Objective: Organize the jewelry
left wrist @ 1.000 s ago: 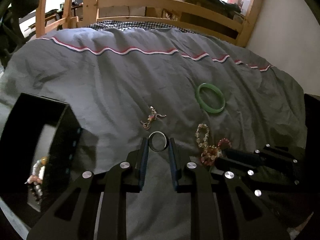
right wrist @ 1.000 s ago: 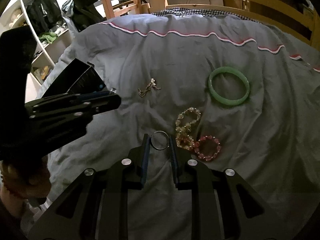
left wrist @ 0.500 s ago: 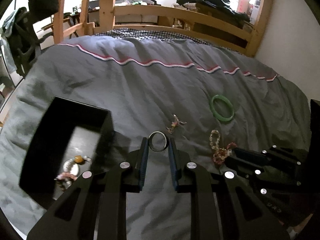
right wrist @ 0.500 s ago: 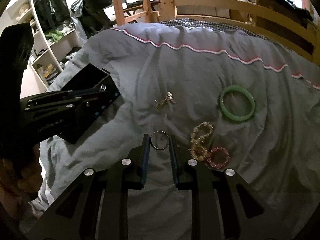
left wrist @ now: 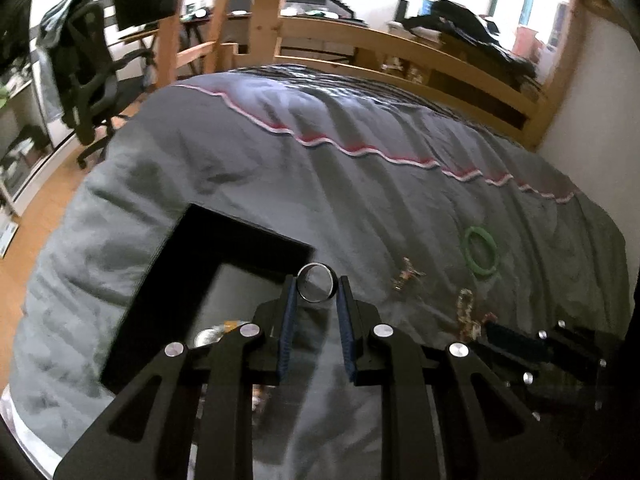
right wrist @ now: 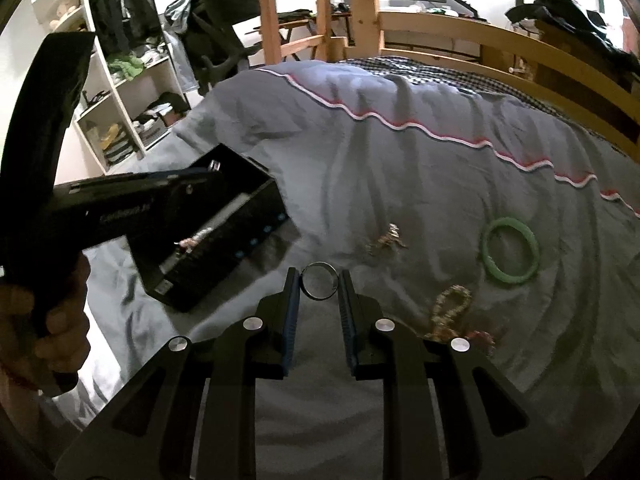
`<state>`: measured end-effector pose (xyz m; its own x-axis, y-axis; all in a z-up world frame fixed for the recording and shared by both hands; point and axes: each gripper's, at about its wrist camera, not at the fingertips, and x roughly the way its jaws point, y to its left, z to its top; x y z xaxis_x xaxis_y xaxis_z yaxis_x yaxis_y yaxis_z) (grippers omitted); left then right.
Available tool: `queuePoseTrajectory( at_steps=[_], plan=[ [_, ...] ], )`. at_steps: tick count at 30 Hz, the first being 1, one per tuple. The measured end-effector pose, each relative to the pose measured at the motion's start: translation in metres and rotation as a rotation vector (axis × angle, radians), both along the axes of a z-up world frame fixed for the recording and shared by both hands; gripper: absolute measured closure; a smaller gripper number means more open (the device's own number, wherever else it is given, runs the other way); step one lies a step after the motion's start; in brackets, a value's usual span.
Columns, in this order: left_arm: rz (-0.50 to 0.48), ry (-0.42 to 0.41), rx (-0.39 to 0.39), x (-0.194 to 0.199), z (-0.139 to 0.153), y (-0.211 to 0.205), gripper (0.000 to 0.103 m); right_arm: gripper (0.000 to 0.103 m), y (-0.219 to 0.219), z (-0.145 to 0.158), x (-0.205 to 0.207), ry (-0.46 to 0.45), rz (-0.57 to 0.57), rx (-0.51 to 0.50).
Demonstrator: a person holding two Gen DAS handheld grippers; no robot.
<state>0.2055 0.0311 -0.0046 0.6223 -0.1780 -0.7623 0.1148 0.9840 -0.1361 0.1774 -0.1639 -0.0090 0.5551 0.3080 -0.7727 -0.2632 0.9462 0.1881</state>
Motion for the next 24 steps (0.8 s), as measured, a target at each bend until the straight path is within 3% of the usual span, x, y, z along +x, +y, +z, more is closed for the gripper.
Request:
queuePoseTrajectory(
  at_steps=[9,13,24],
  plan=[
    [0.080,0.074,-0.058,0.009,0.002,0.040,0.083,0.083,0.042,0.003,0.011,0.007,0.055,-0.014],
    [0.119,0.087,-0.019,0.009,0.005,0.051,0.083,0.083,0.059,0.003,0.016,0.009,0.071,-0.019],
    [0.139,0.135,-0.028,0.013,0.003,0.077,0.083,0.083,0.107,0.003,0.030,0.011,0.135,-0.023]
  ],
)
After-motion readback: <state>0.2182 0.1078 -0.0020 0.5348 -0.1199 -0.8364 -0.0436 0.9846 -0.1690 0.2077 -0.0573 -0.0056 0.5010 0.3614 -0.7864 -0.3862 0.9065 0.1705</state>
